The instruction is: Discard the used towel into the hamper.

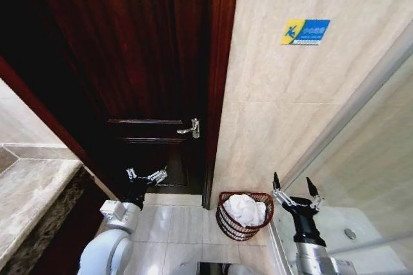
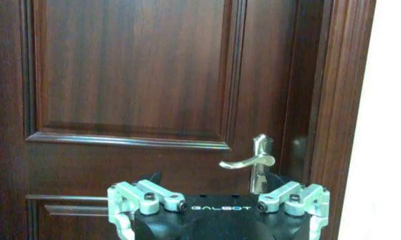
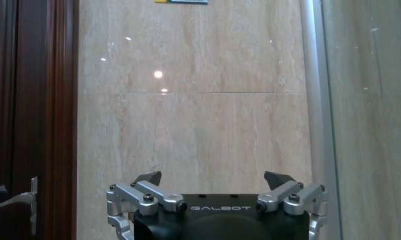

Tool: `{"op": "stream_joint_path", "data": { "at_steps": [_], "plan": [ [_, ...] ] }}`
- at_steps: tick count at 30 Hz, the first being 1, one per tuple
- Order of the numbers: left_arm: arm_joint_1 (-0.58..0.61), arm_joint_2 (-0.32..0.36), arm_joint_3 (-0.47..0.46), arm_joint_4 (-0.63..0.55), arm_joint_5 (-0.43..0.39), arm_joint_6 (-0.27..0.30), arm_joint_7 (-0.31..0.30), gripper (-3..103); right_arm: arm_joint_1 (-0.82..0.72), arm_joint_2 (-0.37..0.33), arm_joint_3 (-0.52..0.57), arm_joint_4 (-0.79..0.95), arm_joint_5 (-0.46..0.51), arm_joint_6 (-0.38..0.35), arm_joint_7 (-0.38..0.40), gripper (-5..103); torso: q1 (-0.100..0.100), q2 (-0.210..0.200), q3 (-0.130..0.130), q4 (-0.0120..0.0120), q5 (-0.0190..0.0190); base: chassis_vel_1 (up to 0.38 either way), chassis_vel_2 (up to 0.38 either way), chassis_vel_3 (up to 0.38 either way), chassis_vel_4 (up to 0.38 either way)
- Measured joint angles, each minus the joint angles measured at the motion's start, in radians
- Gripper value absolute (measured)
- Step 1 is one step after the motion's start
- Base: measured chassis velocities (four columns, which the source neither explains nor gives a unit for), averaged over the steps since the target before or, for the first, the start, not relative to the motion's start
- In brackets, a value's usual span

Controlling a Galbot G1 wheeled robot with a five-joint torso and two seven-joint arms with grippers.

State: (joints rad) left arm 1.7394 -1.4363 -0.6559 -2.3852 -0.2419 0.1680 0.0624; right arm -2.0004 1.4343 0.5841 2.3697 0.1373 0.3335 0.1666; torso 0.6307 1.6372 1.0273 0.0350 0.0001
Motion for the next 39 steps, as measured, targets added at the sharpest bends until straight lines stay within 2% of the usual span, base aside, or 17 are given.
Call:
{"op": "stream_joint_path", "data": {
  "at_steps": [27, 39],
  "plan": [
    [0.0, 0.0, 0.0, 0.0, 0.0, 0.0, 0.0, 100, 0.0, 0.0, 0.0, 0.0, 0.0, 0.0, 0.0, 100, 0.0, 0.0, 0.0, 0.0, -0.0001, 0.012, 0.012, 0.001, 0.001],
    [0.0, 0.0, 0.0, 0.0, 0.0, 0.0, 0.0, 100, 0.0, 0.0, 0.0, 0.0, 0.0, 0.0, 0.0, 100, 0.0, 0.0, 0.0, 0.0, -0.0004, 0.11, -0.101, -0.114, 0.104]
  ]
}}
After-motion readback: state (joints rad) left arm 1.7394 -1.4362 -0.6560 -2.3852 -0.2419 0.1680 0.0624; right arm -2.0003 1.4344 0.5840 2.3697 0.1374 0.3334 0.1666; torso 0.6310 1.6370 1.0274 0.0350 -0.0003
